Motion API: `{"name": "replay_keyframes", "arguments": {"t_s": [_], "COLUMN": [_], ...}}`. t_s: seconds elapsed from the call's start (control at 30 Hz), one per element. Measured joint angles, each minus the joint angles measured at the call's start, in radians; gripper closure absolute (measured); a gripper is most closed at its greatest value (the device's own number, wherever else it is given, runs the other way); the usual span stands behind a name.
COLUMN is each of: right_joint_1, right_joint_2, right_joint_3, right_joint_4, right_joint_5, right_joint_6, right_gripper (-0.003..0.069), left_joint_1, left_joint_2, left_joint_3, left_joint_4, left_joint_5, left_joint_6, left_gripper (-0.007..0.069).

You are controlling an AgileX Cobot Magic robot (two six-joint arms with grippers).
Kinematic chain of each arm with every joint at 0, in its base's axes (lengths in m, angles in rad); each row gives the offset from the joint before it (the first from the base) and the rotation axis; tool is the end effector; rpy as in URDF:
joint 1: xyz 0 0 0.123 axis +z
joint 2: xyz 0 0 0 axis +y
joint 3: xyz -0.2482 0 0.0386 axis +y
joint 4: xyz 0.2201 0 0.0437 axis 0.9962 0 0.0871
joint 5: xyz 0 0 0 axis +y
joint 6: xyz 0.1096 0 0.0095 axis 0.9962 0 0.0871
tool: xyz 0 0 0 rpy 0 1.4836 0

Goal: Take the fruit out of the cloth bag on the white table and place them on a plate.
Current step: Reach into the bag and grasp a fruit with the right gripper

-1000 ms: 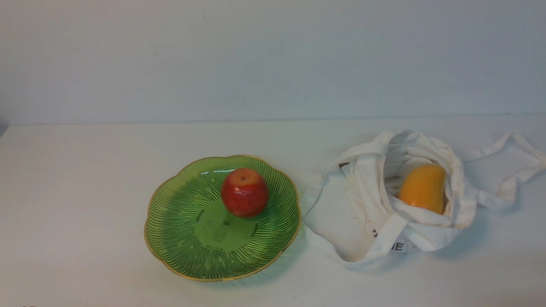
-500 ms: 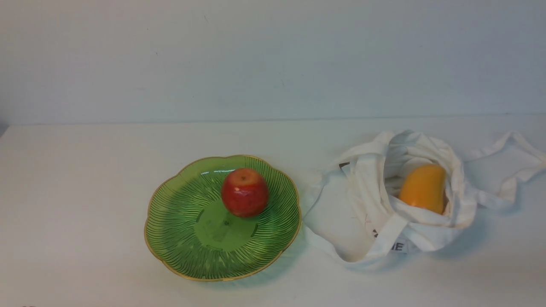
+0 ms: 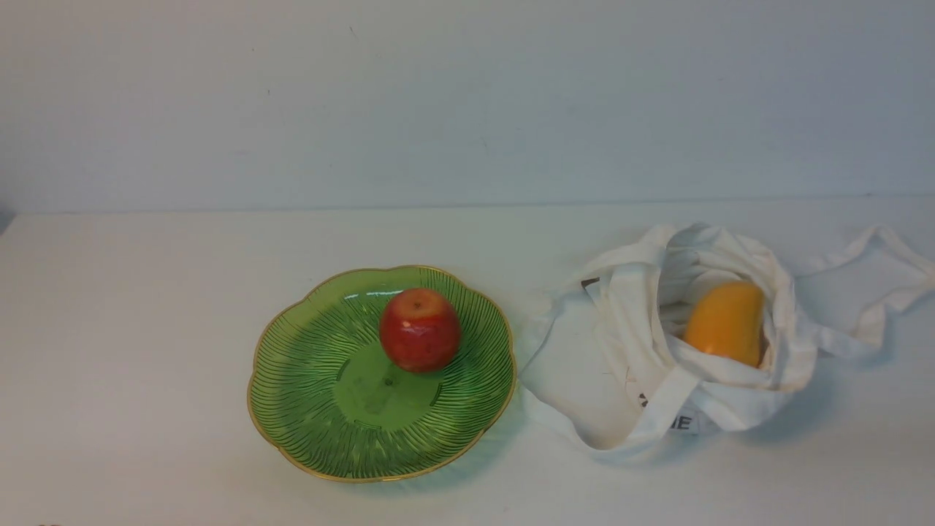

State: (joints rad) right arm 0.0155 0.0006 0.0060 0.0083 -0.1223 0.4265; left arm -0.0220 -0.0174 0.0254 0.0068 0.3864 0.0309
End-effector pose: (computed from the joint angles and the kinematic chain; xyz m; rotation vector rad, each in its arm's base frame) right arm 0.0800 0.0011 0.2261 0.2876 1.3476 0.3766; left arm 0.0764 -0.0014 0.1659 0.0538 1.8772 0.0129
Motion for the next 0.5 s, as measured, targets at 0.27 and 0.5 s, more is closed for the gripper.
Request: {"name": "replay_keyframes", "arguments": {"t_s": [0.27,0.5], "right_joint_1": [0.000,0.000], "right_joint_2": [0.373,0.801], "right_joint_3": [-0.392,-0.645], "right_joint_4": [-0.054,0.002], "right_joint_5": [0.522,0.766], "right_joint_6": [-0.020,-0.225], "right_gripper": [0.0674,0.0674], "left_joint_1": [0.000,0.000], "left_joint_2": [0.000,0.000], "left_joint_3": [0.000,0.000], "left_joint_4": [0.000,0.000], "left_joint_5": [0.000,0.000], "left_joint_6": [0.000,0.000], "left_gripper": [0.0632,0.0632]}}
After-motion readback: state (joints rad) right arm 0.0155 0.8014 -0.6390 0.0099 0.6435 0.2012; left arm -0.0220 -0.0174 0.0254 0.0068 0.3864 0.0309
